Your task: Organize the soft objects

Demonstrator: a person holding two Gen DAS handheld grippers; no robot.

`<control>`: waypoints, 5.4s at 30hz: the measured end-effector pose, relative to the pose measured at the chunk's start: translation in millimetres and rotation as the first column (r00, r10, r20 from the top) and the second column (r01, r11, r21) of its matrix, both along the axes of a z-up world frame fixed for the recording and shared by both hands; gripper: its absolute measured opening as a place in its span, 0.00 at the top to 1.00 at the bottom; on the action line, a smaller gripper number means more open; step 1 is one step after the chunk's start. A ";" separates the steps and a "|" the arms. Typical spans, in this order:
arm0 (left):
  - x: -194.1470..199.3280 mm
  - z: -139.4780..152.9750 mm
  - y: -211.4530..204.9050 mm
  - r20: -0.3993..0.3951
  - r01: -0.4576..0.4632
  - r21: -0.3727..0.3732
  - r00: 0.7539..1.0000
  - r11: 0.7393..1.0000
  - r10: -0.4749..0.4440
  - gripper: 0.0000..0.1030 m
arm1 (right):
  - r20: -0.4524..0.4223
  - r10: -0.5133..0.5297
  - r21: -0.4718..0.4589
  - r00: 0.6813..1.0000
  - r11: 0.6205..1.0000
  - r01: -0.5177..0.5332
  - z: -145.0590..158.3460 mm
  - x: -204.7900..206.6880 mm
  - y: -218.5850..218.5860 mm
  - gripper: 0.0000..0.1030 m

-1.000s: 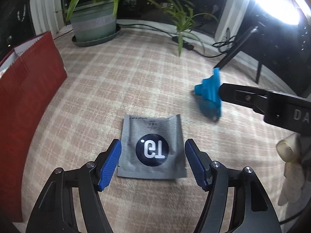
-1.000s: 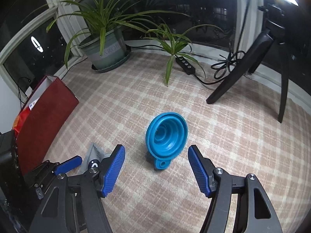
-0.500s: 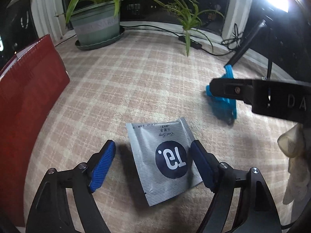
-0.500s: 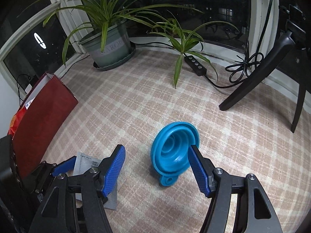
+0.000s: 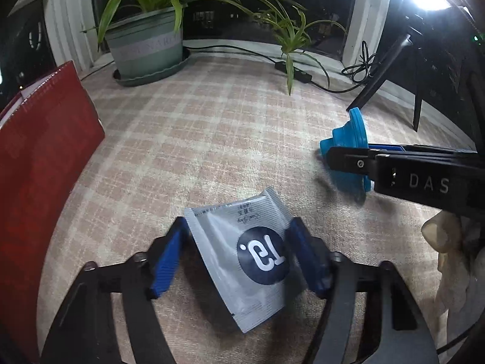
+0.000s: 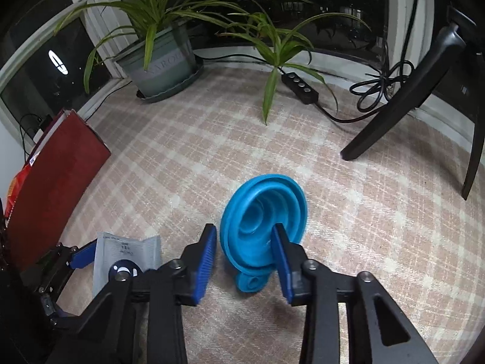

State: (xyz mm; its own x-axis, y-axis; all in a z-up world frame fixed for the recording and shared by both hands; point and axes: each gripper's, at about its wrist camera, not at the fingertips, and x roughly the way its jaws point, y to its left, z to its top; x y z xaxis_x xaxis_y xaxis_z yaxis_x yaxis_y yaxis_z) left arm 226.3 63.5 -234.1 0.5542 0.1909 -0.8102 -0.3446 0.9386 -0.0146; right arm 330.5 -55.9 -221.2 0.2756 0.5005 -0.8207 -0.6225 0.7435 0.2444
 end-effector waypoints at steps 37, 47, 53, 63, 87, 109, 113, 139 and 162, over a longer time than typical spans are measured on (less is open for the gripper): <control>-65.6 92.9 34.3 0.223 -0.016 -0.141 0.974 0.990 0.048 0.94 | 0.146 0.072 0.136 0.987 0.986 -0.092 94.3 -41.6 16.1 0.92; -140.0 140.8 101.6 0.270 -0.150 -0.120 0.946 0.981 0.178 0.94 | 0.199 0.202 0.163 0.959 0.958 -0.235 142.4 -80.4 94.7 0.92; -189.1 155.2 139.7 0.285 -0.247 -0.094 0.921 0.964 0.264 0.94 | 0.216 0.276 0.157 0.937 0.937 -0.312 156.6 -100.6 144.1 0.92; -252.8 157.3 200.6 0.282 -0.407 -0.070 0.868 0.911 0.409 0.94 | 0.221 0.382 0.133 0.897 0.900 -0.415 163.0 -121.1 221.0 0.92; -232.2 121.2 230.6 0.126 -0.343 -0.051 0.929 0.938 0.347 0.82 | 0.060 0.456 0.095 0.888 0.883 -0.460 122.1 -113.8 305.2 0.84; -245.3 130.3 228.2 0.150 -0.373 -0.058 0.914 0.926 0.378 0.53 | 0.107 0.398 0.076 0.911 0.911 -0.406 133.6 -113.1 276.8 0.42; -255.5 135.5 223.9 0.155 -0.382 -0.068 0.909 0.922 0.388 0.45 | 0.133 0.404 0.074 0.905 0.907 -0.415 141.4 -125.0 264.3 0.42; -310.3 190.6 134.9 0.212 -0.409 -0.005 0.891 0.912 0.401 0.22 | 0.292 0.306 0.088 0.906 0.935 -0.344 190.0 -228.2 124.6 0.22; -306.8 200.6 66.5 0.214 -0.411 0.032 0.893 0.911 0.395 0.22 | 0.382 0.205 0.093 0.901 0.962 -0.258 204.0 -263.0 43.8 0.18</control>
